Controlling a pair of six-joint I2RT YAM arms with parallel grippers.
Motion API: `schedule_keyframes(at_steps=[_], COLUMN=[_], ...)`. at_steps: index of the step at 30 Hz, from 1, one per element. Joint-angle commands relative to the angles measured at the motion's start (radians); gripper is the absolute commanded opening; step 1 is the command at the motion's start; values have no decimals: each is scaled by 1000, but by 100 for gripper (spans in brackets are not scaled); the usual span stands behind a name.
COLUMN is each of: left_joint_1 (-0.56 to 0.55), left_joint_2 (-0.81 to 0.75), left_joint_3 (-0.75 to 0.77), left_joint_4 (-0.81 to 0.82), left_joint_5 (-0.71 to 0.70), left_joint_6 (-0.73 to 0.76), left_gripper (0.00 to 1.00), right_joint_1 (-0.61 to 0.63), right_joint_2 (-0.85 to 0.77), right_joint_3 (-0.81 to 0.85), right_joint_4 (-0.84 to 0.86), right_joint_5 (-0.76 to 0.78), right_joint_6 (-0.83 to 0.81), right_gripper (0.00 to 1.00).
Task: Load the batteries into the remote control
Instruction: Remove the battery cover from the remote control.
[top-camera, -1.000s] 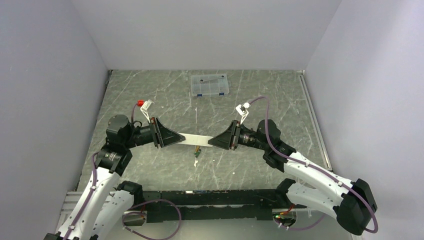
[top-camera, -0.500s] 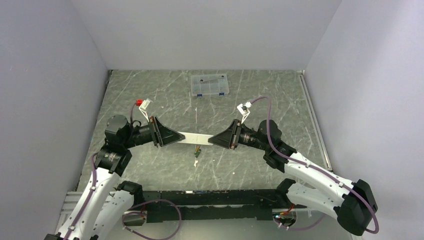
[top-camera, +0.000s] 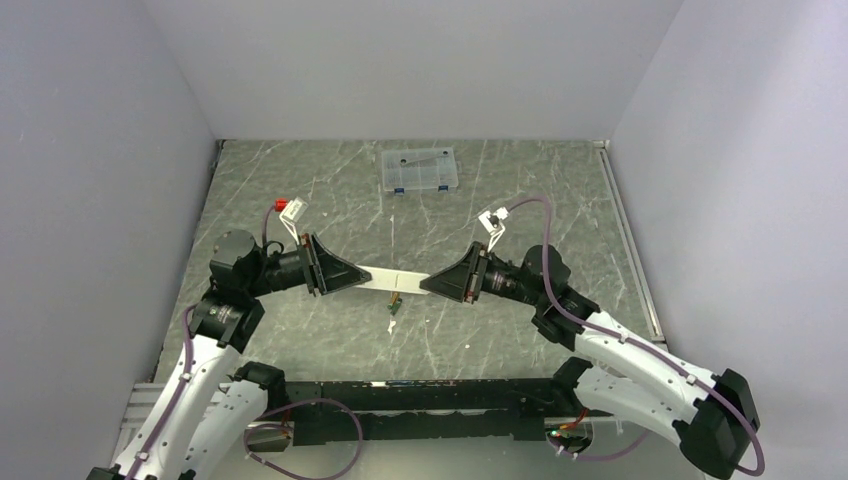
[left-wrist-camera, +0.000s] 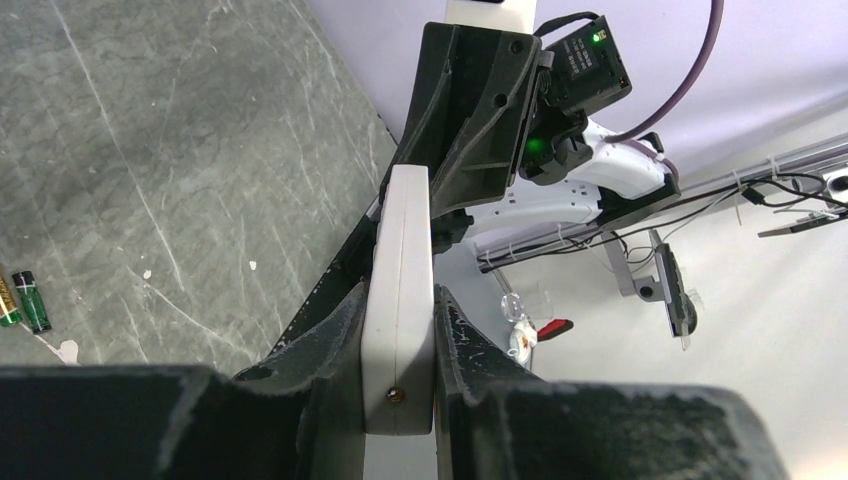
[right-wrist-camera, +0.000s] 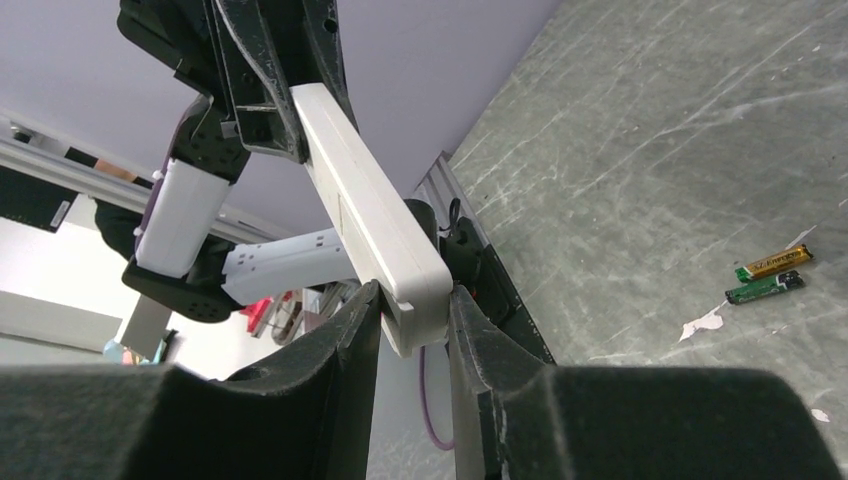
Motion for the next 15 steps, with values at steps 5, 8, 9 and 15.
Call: schedule_keyframes(at_steps=[5, 8, 9, 15], left_joint_1=[5, 5, 4, 5], left_joint_2=[2, 3, 4, 9], left_joint_3=[46, 46, 45, 35], left_joint_4=[-5, 0, 7, 40], left_joint_5=[-28, -25, -23, -5], left_joint_6=[26, 22, 15, -10], left_gripper=[0, 0, 0, 0], right_joint_1=[4, 6, 5, 5], right_joint_2=[-52, -58, -60, -63], right_joint_3=[-6, -5, -5, -3], right_joint_4=[-7, -20, -21, -23], right_joint_5=[14, 14, 15, 9], right_joint_6=[-27, -30, -31, -30], right_gripper=[0, 0, 0, 6])
